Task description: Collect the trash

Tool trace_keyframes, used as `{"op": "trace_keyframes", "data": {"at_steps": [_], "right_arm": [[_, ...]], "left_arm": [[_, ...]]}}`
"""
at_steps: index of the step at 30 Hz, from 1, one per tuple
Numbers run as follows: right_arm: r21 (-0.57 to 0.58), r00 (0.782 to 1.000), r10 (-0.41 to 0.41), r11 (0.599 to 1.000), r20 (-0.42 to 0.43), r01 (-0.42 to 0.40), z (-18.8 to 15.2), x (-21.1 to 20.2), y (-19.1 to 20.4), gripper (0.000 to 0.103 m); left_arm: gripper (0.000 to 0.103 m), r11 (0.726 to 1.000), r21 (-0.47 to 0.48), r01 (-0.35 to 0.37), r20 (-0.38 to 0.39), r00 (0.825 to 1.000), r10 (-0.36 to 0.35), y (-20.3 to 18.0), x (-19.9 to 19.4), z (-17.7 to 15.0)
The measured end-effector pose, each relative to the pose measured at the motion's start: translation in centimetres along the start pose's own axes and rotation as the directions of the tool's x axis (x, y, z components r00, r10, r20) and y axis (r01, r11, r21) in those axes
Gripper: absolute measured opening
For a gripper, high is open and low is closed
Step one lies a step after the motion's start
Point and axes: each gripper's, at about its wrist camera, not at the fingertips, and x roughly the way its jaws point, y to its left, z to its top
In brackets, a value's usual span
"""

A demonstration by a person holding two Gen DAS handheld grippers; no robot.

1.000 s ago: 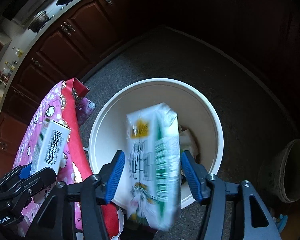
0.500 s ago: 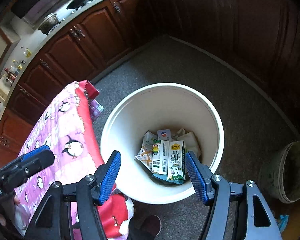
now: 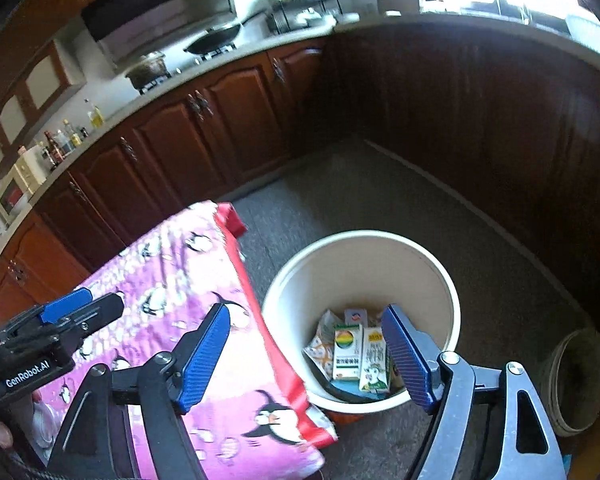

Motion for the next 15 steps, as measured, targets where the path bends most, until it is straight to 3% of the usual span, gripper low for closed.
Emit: {"op": "trace_keyframes", "data": {"at_steps": [7,15], "right_arm": [[-0.056,0.996,-0.03,0.998,0.086,0.035,-0.9,-3.0,3.1,0.083],[-0.112,0.985,-0.061,0.99,0.164,0.08,-1.3,-5.6,6.1,0.087]], "left_arm": [[0.07,1.0,-0.021,-0.019,0.118,0.993,0.021,0.9,-4.0,-0.1],[0.07,0.999,-0.015,-0.034,0.196,0.98,0.036,1.3,-7.4,-0.4]]}}
